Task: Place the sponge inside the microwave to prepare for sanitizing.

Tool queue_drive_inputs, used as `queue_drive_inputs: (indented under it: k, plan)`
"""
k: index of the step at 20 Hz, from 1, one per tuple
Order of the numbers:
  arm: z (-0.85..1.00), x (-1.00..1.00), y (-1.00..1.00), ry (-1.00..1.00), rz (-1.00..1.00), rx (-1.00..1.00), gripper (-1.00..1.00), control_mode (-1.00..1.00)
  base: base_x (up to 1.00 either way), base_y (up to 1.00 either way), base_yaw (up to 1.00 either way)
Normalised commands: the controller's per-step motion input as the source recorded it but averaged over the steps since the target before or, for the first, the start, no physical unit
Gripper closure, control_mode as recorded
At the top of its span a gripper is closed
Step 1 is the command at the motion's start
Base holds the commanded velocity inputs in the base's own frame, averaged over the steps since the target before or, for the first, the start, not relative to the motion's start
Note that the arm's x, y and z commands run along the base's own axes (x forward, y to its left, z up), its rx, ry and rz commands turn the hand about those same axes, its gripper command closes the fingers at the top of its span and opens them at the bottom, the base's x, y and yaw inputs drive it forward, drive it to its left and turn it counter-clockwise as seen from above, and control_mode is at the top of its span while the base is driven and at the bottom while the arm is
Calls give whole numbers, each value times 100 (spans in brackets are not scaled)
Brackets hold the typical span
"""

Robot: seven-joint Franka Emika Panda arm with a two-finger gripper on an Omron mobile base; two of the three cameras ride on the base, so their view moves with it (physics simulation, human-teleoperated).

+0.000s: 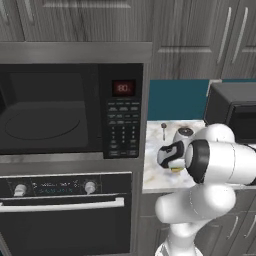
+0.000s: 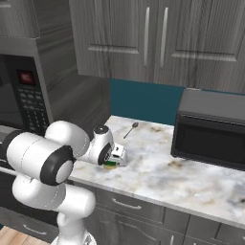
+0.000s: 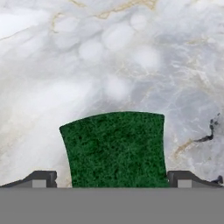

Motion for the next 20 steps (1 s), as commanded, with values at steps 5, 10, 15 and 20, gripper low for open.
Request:
queue_drive_inputs:
  k: [5,10,15,20]
  plan:
    - [-21,3,0,0,0,1,-100,-100,0,0,0]
    - [-9,0,0,0,0,2,100,-100,0,0,0]
    - [0,0,0,0,0,0,100,-100,0,0,0]
    - [2,0,0,0,-1,0,100,-100,0,0,0]
